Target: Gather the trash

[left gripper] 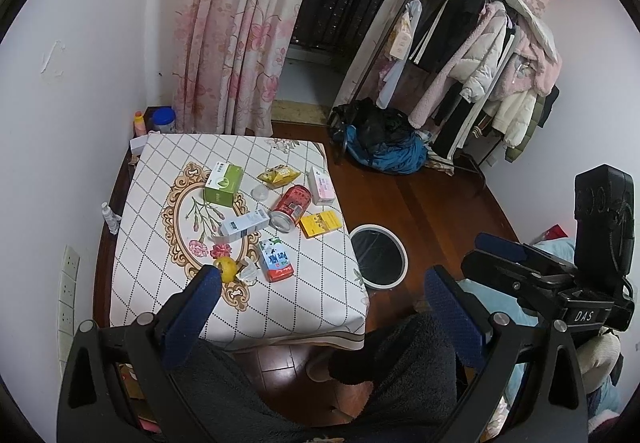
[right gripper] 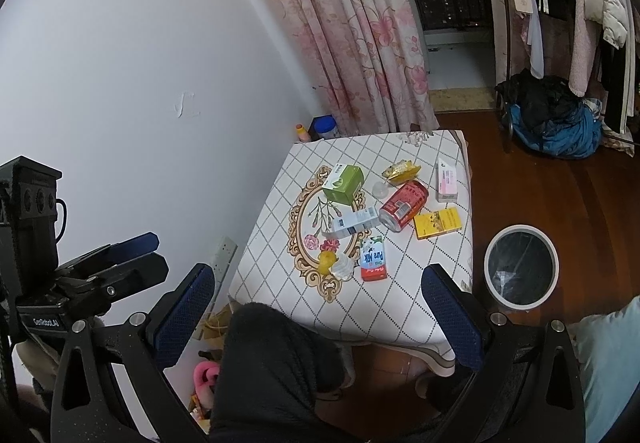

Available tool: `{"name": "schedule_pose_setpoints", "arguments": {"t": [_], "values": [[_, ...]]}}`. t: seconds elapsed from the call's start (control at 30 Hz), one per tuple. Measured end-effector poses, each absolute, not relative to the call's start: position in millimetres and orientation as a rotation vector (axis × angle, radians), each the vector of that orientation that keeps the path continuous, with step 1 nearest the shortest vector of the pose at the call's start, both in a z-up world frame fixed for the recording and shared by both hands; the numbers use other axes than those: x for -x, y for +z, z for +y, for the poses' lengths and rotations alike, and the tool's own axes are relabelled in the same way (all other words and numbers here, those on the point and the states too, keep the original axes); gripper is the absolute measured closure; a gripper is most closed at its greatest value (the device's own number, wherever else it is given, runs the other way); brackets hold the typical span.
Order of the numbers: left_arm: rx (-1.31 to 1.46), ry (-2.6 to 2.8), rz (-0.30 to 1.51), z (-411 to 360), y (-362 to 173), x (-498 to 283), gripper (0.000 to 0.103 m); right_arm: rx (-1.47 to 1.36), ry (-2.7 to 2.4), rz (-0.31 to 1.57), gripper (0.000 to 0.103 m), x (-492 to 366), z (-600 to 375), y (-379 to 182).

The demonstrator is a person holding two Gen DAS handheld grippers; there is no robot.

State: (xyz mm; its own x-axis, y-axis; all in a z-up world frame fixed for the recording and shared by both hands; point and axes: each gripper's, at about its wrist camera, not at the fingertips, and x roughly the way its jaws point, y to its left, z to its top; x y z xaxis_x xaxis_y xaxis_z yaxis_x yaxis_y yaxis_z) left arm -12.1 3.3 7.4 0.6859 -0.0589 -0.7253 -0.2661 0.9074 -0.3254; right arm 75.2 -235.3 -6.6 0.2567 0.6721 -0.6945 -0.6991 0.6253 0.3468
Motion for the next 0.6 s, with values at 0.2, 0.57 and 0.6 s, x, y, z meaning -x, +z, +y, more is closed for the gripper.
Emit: {"name": "schedule_pose_setpoints", "arguments": {"t": [0.2,0.57,0.6], "values": [[0.431,0.123,0.811,2.8,8.1,12.7,0.0,0.031,0.933,0.927,0.0,-75.8,-234.4,-6.9],[0.431,0.123,0.811,5.9,9.3,11.7,0.0,0.035,0.933,0.923,0.0,-75.1,-231.9,-5.7],[0.431,0.124,0.81,5.1,8.7,12.6,0.0,0.035,0.932,0.922,0.0,-74.4,-231.6,-5.8]]}}
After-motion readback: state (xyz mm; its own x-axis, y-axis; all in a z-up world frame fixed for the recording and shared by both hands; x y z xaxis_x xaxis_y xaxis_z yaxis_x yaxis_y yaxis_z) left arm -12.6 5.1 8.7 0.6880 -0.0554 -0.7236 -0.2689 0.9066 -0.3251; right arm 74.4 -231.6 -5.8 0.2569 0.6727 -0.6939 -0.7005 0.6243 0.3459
